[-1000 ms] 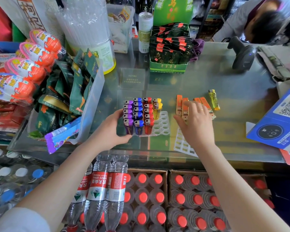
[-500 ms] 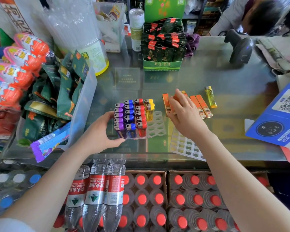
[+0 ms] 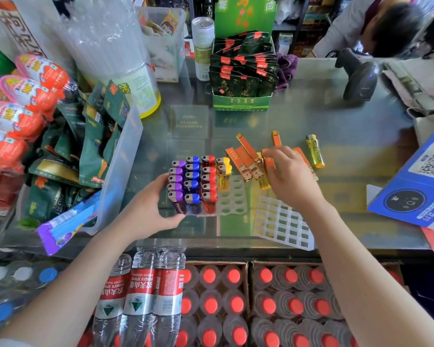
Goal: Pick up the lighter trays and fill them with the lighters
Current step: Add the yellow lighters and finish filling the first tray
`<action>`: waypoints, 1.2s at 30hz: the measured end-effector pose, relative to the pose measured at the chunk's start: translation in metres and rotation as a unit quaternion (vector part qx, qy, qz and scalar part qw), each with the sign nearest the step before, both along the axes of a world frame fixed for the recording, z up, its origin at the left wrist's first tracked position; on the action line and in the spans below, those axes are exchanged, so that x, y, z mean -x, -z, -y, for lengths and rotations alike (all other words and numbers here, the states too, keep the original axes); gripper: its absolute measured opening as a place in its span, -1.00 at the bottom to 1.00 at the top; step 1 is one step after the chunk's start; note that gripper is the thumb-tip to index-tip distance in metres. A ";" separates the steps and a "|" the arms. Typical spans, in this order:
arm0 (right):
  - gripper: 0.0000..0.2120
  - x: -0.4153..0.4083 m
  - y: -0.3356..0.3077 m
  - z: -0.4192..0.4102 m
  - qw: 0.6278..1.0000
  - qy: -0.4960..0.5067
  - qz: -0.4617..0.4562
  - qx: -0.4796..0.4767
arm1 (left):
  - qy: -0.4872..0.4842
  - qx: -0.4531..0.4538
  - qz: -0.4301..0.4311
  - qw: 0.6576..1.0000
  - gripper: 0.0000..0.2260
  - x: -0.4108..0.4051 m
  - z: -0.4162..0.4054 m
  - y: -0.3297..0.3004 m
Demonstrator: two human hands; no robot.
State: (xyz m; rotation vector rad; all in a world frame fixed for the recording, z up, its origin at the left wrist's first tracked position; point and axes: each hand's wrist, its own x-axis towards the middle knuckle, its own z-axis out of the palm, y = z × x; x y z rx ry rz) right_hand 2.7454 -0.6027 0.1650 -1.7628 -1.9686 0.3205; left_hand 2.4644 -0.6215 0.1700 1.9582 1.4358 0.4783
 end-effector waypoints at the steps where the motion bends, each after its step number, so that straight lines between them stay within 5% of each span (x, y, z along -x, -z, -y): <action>1: -0.72 -0.008 0.001 0.004 1.000 0.002 0.008 0.004 | 0.005 0.000 0.000 1.000 -0.44 -0.001 -0.001 0.000; 7: -0.44 -0.020 0.010 0.004 0.985 -0.099 0.092 0.109 | 0.016 -0.004 0.004 1.000 -0.46 -0.003 -0.003 0.000; 20: -0.79 0.007 0.008 -0.016 0.997 0.017 0.075 0.011 | 0.016 0.008 0.016 1.000 -0.45 -0.002 -0.007 -0.001; 31: -0.95 0.038 -0.004 -0.034 0.972 0.194 0.056 0.122 | 0.006 -0.028 -0.005 1.000 -0.41 0.010 0.005 0.000; 36: -0.94 0.034 -0.009 -0.039 0.961 0.201 -0.048 0.184 | 0.005 -0.033 -0.008 0.999 -0.34 0.013 0.010 0.001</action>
